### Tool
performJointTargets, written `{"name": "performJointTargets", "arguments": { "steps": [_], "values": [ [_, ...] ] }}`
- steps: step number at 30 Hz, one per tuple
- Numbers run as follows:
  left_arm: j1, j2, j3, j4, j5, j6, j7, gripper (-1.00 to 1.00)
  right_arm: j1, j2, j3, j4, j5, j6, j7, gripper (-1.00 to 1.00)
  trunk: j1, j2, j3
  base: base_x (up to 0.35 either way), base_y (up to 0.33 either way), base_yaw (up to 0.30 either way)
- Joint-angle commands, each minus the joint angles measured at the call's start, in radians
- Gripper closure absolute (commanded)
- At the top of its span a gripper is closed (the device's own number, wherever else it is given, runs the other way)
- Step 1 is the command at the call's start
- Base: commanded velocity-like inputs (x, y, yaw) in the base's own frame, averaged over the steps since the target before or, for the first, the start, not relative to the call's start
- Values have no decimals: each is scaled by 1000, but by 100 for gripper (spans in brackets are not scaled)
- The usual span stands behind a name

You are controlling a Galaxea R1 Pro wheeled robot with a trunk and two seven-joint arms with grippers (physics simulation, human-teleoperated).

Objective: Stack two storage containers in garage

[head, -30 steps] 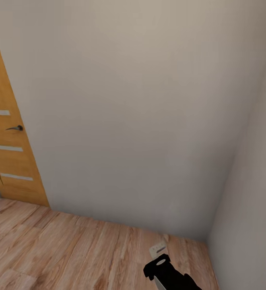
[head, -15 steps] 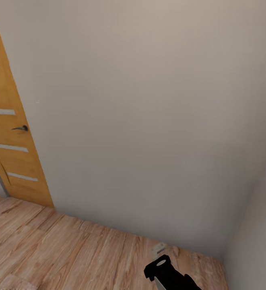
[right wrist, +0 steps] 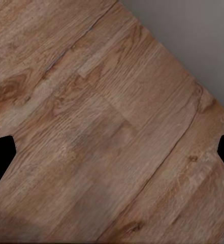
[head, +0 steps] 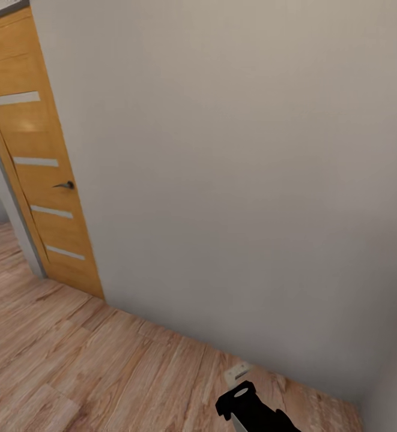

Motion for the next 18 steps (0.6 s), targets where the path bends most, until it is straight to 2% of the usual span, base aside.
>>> {"name": "performJointTargets", "arguments": {
  "steps": [1,8,13,18],
  "values": [
    [0,0,0,0,-1,1,0,-100,-1,-1,8,3,-11,4,-9,-100,0,-1,-2,0,0,245],
    [0,0,0,0,0,1,0,-100,-1,-1,8,13,-11,4,-9,-100,0,-1,-8,41,0,245],
    [0,0,1,0,0,1,0,-100,-1,-1,8,14,-11,4,-9,-100,0,-1,-12,252,73,229],
    [0,0,1,0,0,1,0,-100,-1,-1,8,15,-11,4,-9,-100,0,-1,-13,303,136,64]
  ]
}}
